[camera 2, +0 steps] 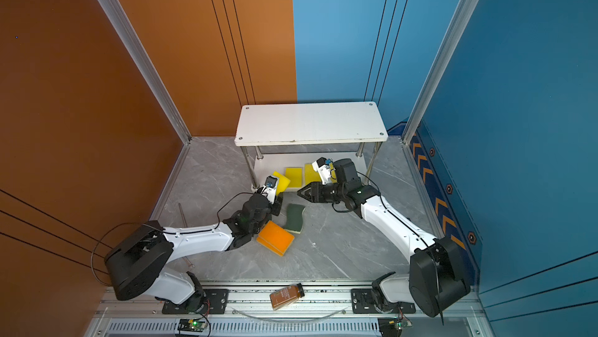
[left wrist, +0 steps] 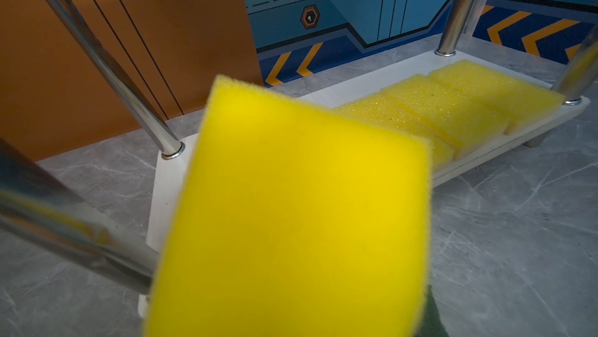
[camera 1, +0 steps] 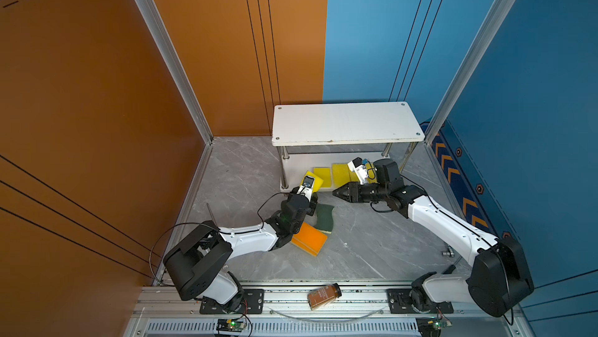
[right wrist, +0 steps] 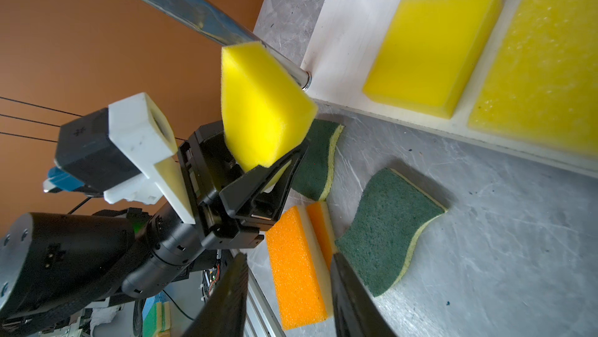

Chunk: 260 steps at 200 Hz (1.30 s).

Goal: Place and organize the cleaning sponges onto the shelf
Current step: 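Carry the sponge over the lower shelf beside the other yellow sponges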

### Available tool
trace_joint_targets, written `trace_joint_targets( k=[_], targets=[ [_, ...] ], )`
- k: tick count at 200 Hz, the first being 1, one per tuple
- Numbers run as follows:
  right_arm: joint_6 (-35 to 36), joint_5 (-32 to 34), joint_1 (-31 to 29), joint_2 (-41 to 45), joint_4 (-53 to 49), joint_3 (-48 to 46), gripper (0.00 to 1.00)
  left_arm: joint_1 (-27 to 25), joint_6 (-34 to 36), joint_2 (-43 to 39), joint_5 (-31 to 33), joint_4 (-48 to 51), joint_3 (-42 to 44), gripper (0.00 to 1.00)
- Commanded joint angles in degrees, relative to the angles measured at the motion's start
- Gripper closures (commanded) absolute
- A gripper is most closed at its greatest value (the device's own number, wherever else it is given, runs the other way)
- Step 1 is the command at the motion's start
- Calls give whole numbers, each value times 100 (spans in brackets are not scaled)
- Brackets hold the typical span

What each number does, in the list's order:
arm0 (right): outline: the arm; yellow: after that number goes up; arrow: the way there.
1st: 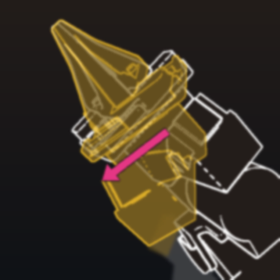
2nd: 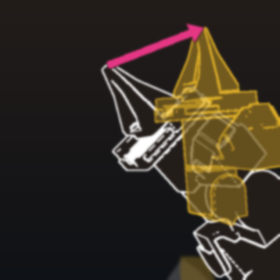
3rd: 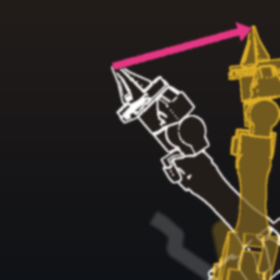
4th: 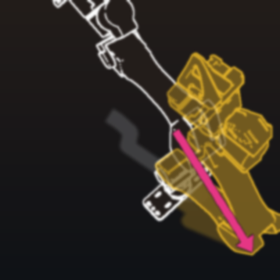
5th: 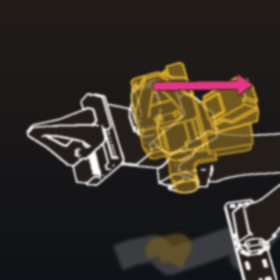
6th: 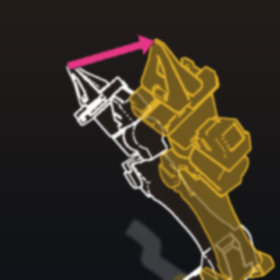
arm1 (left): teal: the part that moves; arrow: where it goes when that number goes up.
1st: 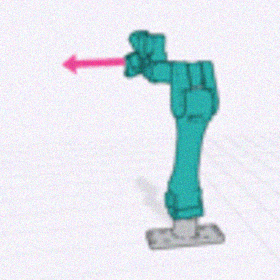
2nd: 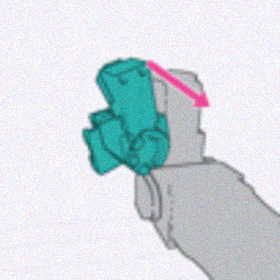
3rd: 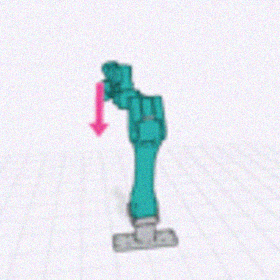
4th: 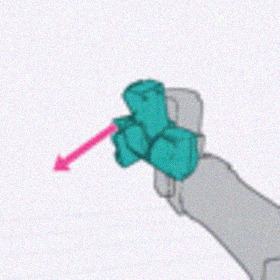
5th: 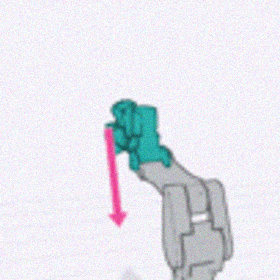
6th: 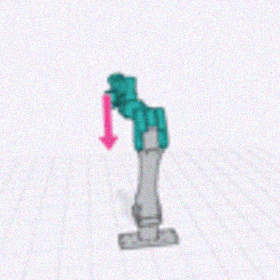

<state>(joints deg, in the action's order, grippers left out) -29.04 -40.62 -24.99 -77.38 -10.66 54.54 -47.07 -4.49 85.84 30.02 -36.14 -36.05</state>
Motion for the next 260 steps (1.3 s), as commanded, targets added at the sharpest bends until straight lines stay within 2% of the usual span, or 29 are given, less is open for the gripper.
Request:
trace_joint_targets(
  k=[1, 28, 74, 112, 148, 260],
  targets=[
    [-84, 62, 52, 160, 152, -93, 59, -50, -425, 47, 505, 227, -233, 48],
    [-102, 38, 65, 162, 211, -125, 59, -10, -708, 57, 700, 620, -412, 48],
    [-119, 13, 74, 180, 231, -134, 59, 132, -1368, 149, 602, 1583, -877, 50],
    [-126, 3, 74, 175, 257, -168, 59, 176, -1865, 305, 757, 2178, -1139, 50],
    [-137, -1, 76, 189, 258, -189, 59, 204, -2073, 402, 922, 2314, -1216, 51],
    [-208, -34, 91, 276, 401, -367, 59, 461, -2587, 968, 475, 2586, -1760, 50]
  ],
)
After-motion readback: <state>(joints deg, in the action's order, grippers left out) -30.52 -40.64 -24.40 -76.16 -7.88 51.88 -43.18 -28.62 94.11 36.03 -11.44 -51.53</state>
